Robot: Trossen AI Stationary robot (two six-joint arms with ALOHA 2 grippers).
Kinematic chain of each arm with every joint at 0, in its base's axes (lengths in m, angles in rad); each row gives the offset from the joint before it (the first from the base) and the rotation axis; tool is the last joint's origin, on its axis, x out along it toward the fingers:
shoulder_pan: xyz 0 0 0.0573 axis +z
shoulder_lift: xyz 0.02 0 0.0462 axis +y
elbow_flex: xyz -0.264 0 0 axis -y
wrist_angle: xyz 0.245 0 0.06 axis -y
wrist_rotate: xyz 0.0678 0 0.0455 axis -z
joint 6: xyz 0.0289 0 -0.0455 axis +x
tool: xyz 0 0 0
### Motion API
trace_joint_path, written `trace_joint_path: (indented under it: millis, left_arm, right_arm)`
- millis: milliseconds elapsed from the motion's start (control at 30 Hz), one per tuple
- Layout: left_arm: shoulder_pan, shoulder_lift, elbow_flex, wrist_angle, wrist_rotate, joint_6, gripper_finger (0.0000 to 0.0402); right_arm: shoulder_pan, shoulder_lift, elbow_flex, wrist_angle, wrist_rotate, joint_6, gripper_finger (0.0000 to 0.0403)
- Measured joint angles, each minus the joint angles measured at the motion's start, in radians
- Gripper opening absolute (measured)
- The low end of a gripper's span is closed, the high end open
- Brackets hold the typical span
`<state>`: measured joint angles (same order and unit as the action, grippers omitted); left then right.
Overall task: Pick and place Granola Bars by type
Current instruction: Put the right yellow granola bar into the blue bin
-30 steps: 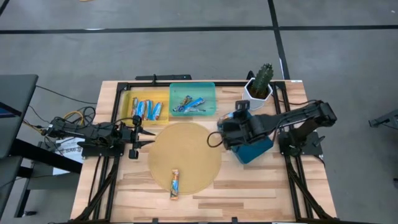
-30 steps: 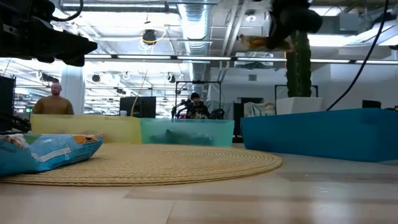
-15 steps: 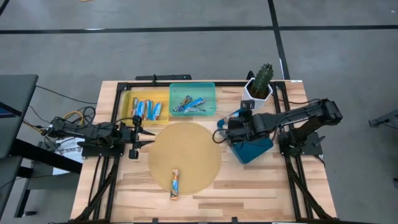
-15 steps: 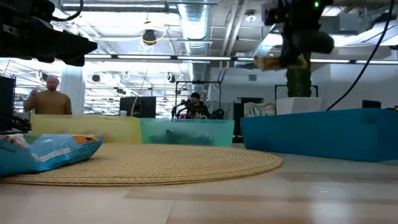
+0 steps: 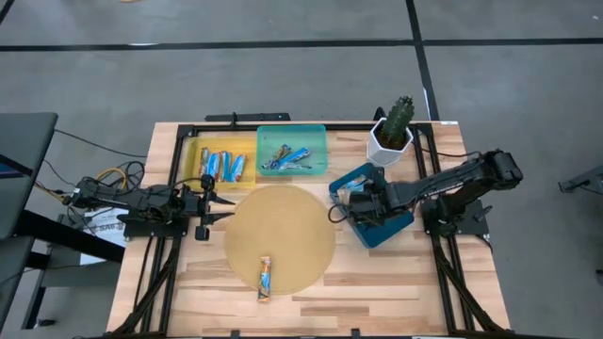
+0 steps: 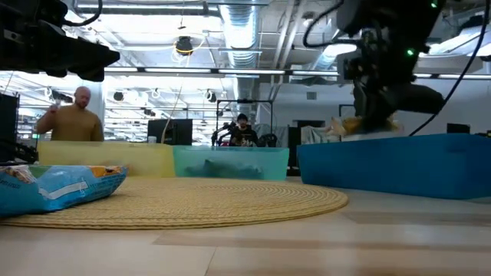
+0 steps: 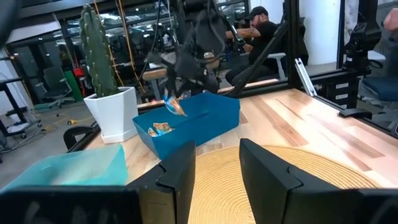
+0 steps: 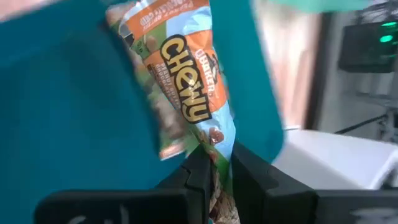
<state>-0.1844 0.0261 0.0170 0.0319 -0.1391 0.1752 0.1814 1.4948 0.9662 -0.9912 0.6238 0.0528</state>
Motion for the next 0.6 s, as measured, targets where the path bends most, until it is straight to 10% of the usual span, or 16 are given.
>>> trace_joint_path:
  millis: [600]
  left_arm:
    - [0.0,0.0,0.0,-0.001,0.0,0.002,0.0119]
  right_arm:
    - [-0.02,0.0,-0.187,0.215,-0.103,0.019,0.0041]
